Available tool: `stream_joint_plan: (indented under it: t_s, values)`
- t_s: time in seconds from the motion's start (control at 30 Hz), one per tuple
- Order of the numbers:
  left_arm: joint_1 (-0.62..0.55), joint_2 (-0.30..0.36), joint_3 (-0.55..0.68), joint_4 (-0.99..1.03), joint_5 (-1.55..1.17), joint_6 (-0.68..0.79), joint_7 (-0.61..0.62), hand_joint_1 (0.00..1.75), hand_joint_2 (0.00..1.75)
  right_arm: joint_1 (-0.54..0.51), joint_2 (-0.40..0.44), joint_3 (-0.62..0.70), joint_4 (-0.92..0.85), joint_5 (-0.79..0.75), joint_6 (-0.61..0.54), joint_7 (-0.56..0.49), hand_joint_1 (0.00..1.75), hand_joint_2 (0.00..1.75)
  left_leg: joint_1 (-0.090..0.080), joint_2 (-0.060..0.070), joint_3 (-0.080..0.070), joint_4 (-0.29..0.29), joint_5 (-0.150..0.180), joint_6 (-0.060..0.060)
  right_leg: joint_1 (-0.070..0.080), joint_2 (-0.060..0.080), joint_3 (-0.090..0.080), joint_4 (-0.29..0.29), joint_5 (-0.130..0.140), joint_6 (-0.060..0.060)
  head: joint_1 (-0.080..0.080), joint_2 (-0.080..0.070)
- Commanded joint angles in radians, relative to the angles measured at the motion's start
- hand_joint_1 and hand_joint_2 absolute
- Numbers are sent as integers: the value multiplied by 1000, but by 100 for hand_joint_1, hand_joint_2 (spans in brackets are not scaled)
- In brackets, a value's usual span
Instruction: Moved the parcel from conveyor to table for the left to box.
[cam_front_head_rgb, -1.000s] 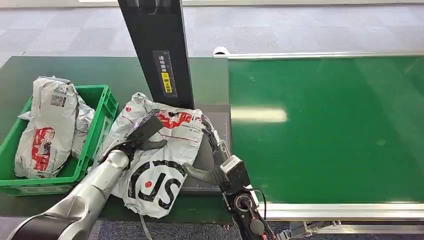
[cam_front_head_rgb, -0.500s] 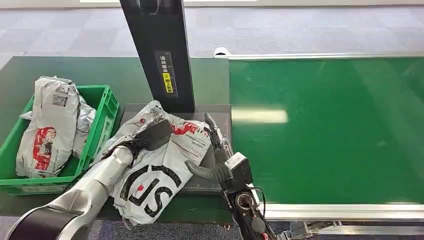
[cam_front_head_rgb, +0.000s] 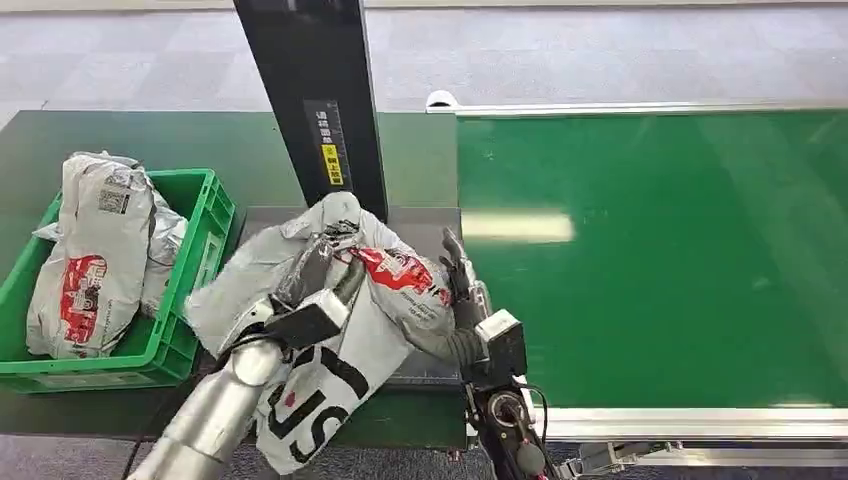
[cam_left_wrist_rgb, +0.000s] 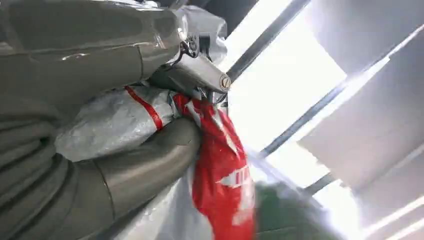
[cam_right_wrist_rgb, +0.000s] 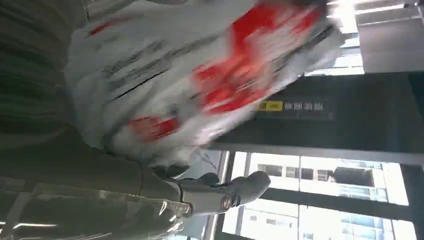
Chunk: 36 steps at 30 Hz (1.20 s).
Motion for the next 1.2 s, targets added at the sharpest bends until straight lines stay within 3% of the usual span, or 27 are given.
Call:
stream_joint_plan:
  t_s: [0.03, 0.2, 0.27, 0.4, 0.7, 0.73, 0.83, 0.87, 0.93, 1.07, 1.13, 1.2]
  values:
    - [158, 7, -47, -602, 84, 97, -68, 175, 175, 9, -29, -56, -26, 5, 2, -2, 0, 175, -1, 1, 1, 0, -2, 1, 0, 0, 0, 0, -1, 0, 1, 0]
    - [78, -25, 134, -588, 160, 220, -58, 175, 175, 3, -24, -67, -21, 4, 9, -2, 0, 175, 0, -1, 0, 0, 0, 1, 0, -2, 0, 0, 0, 0, 1, 0]
    - [-7, -37, 258, -497, 148, 306, -18, 175, 175, 4, -21, -73, -21, 3, 11, -2, 0, 175, 0, 0, -1, 0, 1, 0, 0, -1, 0, 1, 0, 0, 0, 0]
    - [-171, 1, 414, -286, 125, 339, 66, 175, 175, 10, -21, -79, -26, 4, 20, -2, 0, 175, 0, -3, 1, 0, 3, 0, 0, -3, 2, 1, 0, -1, 0, 0]
    - [-207, 15, 438, -237, 141, 321, 48, 175, 175, 11, -20, -79, -27, 4, 20, -2, 0, 175, -1, -1, 3, -1, 3, 0, 0, -2, 3, 0, 1, -1, 0, 0]
    - [-226, 7, 467, -200, 95, 349, 115, 175, 175, 11, -20, -80, -25, 4, 26, -2, 0, 175, 0, -1, 3, -1, 2, 0, 0, -1, 3, 0, 1, -1, 0, 0]
    - [-435, 123, 602, 160, 21, 383, 213, 175, 175, 22, -24, -79, -26, -1, 38, -2, 0, 175, -1, -2, 2, 0, 3, -1, 0, -2, 2, 1, 1, -1, 0, 0]
    - [-570, 217, 644, 428, 4, 401, 221, 175, 175, 27, -27, -74, -28, -6, 44, -2, 0, 175, 0, -3, 1, 0, 4, -1, 0, -4, 1, 3, 0, -2, 1, 0]
    - [-709, 322, 707, 764, -123, 481, 268, 175, 175, 37, -35, -67, -36, -10, 50, -2, 0, 175, -1, -3, 1, 0, 4, -2, 0, -3, 1, 3, 1, -3, 1, 0]
    - [-713, 398, 770, 939, -185, 544, 410, 175, 175, 54, -51, -78, -52, -17, 66, -2, 0, 175, 2, 8, 5, -3, 6, -5, 2, 6, 0, 1, 5, -7, 0, 0]
    - [-686, 414, 805, 969, -187, 570, 424, 148, 175, 55, -53, -89, -43, -14, 74, -2, 0, 175, 1, 14, 7, -4, 5, -4, 2, 12, -1, 3, 6, -8, 0, 0]
    - [-671, 419, 830, 978, -180, 574, 422, 148, 175, 47, -51, -99, -25, -11, 79, -2, 0, 175, 1, 13, 6, -4, 5, -4, 2, 11, -1, 3, 5, -7, 1, 0]
